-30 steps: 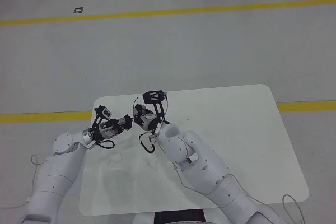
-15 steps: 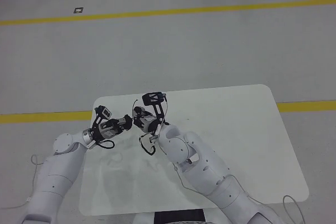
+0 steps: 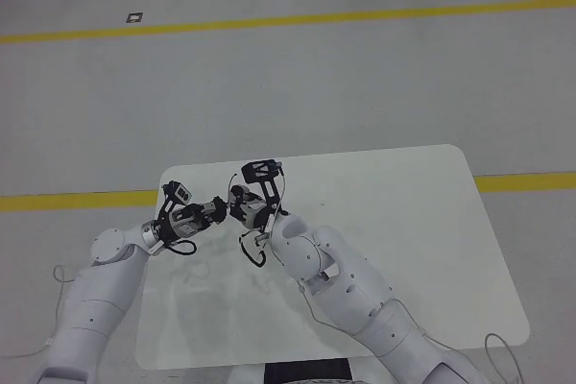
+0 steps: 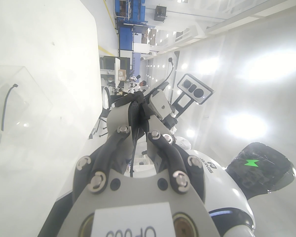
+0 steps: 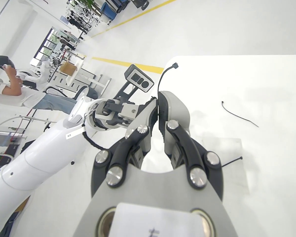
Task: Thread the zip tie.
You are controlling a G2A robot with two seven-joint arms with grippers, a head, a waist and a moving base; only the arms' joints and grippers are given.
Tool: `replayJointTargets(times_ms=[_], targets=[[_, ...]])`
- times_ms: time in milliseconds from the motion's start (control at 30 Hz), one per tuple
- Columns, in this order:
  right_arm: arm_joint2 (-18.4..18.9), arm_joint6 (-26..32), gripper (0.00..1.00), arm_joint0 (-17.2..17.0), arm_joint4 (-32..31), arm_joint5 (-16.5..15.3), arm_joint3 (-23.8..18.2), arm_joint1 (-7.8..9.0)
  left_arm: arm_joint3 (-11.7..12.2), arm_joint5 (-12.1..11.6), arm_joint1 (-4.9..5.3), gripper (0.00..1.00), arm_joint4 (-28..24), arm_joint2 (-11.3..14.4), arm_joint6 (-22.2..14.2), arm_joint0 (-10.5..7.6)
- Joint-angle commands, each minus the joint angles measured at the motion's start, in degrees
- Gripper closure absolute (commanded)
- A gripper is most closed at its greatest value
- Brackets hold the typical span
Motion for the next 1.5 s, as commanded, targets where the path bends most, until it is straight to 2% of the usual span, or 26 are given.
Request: replayJointTargets(times_ms=[0, 233, 500, 1000, 1033, 1067, 1100, 1133, 1467], targets=[[0.0, 0.2, 1.0, 0.0, -0.1, 0.0, -0.1, 0.03, 0.0, 0.0, 0.0, 1.0, 0.0, 0.0, 0.0, 0.0], [0.0, 0.4, 1.0, -0.2, -0.5, 0.2, -0.2, 0.14, 0.0, 0.0, 0.0, 1.0, 0.0, 0.0, 0.0, 0.0], [-0.1, 0.9, 1.0, -0.2, -0.2, -1.1, -0.5, 0.26, 0.0, 0.0, 0.0, 1.0, 0.0, 0.0, 0.0, 0.0], [-0.5, 1.4, 1.0, 0.2, -0.8, -0.5, 0.1, 0.29, 0.0, 0.0, 0.0, 1.0, 0.0, 0.0, 0.0, 0.0], [-0.5, 1.3, 0.68, 0.2, -0.8, -0.4, 0.2, 0.29, 0.0, 0.0, 0.0, 1.0, 0.0, 0.0, 0.0, 0.0], [-0.6, 1.3, 0.52, 0.2, -0.9, -0.3, 0.2, 0.29, 0.0, 0.0, 0.0, 1.0, 0.0, 0.0, 0.0, 0.0], [-0.6, 1.3, 0.14, 0.2, -0.9, -0.3, 0.2, 0.29, 0.0, 0.0, 0.0, 1.0, 0.0, 0.0, 0.0, 0.0], [-0.6, 1.3, 0.0, 0.1, -0.9, -0.2, 0.1, 0.3, 0.0, 0.0, 0.0, 1.0, 0.0, 0.0, 0.0, 0.0], [0.0, 1.0, 0.0, -0.8, -1.4, -0.5, -0.9, 0.63, 0.0, 0.0, 0.0, 1.0, 0.0, 0.0, 0.0, 0.0]])
